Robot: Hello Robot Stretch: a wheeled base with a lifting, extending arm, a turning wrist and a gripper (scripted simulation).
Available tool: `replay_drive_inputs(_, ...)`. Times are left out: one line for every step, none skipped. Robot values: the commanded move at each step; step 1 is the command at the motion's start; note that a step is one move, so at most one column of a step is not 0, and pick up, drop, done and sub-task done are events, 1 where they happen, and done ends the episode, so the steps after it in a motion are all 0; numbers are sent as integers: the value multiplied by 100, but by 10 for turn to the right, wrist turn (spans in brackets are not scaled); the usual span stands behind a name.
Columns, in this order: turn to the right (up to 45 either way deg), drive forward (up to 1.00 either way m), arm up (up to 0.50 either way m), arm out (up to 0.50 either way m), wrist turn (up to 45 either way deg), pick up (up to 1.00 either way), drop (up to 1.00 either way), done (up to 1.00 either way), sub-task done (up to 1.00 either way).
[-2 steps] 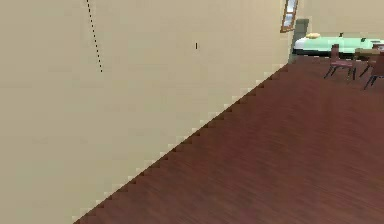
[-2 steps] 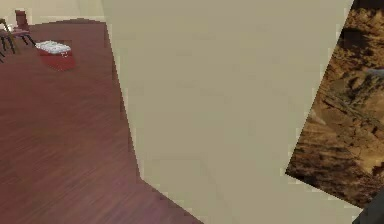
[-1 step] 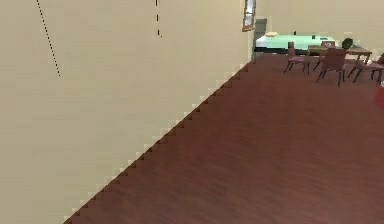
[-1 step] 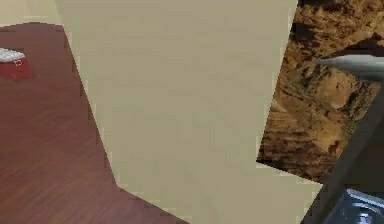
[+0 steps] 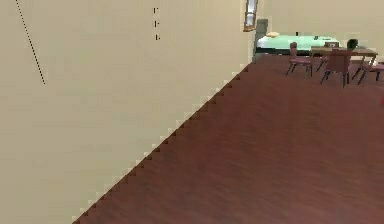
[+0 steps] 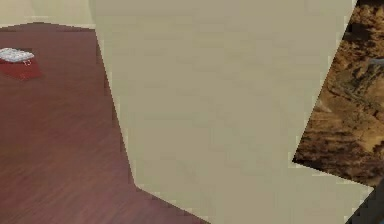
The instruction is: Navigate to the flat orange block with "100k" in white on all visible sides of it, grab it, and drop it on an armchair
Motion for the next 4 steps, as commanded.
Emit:
replay_drive_inputs(-450, 0, 0, 0, 0, 0, 0, 0, 0)
replay_drive_inputs(-120, 0, 0, 0, 0, 0, 0, 0, 0)
replay_drive_inputs(0, 20, 0, 0, 0, 0, 0, 0, 0)
replay_drive_inputs(-450, 0, 0, 0, 0, 0, 0, 0, 0)
